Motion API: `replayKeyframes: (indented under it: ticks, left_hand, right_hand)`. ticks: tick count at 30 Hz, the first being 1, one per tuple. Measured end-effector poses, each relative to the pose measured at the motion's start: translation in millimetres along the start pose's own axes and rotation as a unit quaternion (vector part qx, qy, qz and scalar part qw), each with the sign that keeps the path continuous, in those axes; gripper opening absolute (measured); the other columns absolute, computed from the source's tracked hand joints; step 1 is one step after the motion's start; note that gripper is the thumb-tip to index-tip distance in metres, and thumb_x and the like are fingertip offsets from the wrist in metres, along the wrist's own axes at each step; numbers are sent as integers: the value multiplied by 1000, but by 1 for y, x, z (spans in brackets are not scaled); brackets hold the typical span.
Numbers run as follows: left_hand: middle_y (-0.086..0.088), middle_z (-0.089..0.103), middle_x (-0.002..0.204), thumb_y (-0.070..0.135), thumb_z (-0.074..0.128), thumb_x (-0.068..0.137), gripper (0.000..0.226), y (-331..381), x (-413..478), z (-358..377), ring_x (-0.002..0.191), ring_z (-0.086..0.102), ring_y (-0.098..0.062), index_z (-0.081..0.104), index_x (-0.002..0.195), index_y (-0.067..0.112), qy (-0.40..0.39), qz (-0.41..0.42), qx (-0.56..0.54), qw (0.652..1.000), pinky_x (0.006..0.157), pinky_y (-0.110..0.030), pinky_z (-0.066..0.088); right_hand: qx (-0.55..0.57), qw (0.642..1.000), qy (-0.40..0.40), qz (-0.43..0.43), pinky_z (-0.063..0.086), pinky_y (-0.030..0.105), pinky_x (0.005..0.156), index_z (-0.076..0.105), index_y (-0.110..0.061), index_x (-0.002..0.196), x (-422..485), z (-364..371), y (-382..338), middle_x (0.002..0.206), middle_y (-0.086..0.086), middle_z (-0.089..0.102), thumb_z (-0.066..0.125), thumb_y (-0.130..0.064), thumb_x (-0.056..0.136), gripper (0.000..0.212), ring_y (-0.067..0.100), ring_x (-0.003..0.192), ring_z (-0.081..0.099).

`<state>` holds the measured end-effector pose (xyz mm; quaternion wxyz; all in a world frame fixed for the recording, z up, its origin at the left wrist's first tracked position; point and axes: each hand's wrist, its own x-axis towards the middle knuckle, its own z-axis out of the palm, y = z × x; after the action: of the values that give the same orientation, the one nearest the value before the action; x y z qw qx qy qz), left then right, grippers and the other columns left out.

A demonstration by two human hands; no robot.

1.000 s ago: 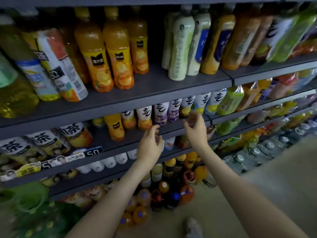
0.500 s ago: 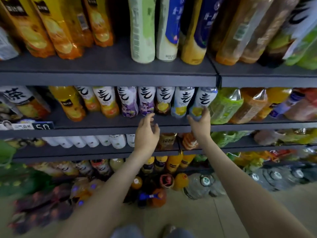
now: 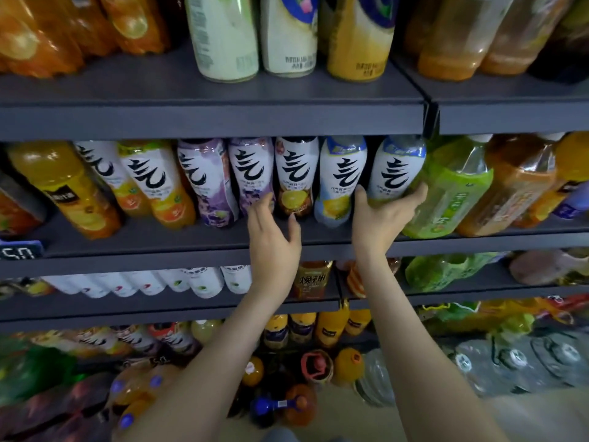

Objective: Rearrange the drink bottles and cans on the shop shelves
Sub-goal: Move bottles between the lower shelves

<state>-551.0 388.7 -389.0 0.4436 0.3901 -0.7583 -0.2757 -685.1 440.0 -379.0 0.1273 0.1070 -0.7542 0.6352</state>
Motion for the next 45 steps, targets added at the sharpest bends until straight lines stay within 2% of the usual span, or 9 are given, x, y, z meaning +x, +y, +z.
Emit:
replayKeyframes:
  ticks: [7,11,15,19,26,31,35,40,45]
  left_hand:
    - [-15,42,131,17,60,90,54,-10,6,29,124,43,-26,36,135,1,12,5,11,1000,102,-29,39]
    - [-18,30,144,17,60,90,72,-6,3,48,135,26,-29,18,146,-2,12,-18,21,1000,111,-26,18]
    - [-25,30,144,21,59,90,78,1,8,66,128,26,-36,12,146,-7,48,-29,53,997,110,-36,18]
    - [-25,43,123,33,64,87,73,3,21,73,110,38,-39,32,140,-7,94,-67,83,990,98,-42,29]
    - [-21,49,122,32,73,80,67,1,15,59,114,42,-35,45,131,-1,97,-63,-1,993,98,-39,34]
    - [-13,60,118,48,65,81,65,-23,-15,36,115,55,-24,54,121,-2,50,-28,-88,994,96,-37,47]
    - [-5,65,115,53,61,80,63,-35,-19,23,110,60,-13,62,118,4,1,-35,-107,994,91,-11,44]
    - [-7,67,109,38,77,74,55,-21,8,14,103,62,-20,59,114,4,1,-13,-43,999,81,-23,49]
    - [-15,62,108,38,71,80,57,1,21,20,100,60,-30,51,119,1,-16,-3,98,995,71,-30,44]
  right_hand:
    - [-57,995,12,-77,45,44,89,41,5,131,3,1,19,117,23,43,69,-19,75,68,39,110,44]
    - [-11,996,12,-88,44,39,93,43,7,123,-12,-16,27,116,18,43,73,-17,74,62,31,111,45]
    - [57,996,23,-65,35,9,97,47,1,127,-18,-32,34,116,4,45,75,-17,76,61,7,115,41]
    - [116,993,11,-33,49,41,96,51,-8,125,-19,-38,40,121,6,55,76,-26,76,58,13,118,53]
    - [146,988,-15,-53,47,15,90,52,-9,119,-31,-53,31,115,-9,55,75,-8,78,47,-8,108,54]
    - [167,982,-43,-83,51,42,93,56,-8,115,-44,-61,26,115,9,63,76,-24,76,47,17,111,60]
    - [145,983,-67,-91,52,24,89,52,-4,116,-55,-56,14,113,-4,59,77,-25,75,53,-1,109,57]
    - [150,984,-79,-48,51,25,92,51,-2,121,-58,-51,11,119,7,55,77,-6,75,52,-3,111,54]
    - [167,982,-89,14,53,39,93,53,-10,117,-54,-54,7,118,11,58,79,-22,75,50,13,112,58]
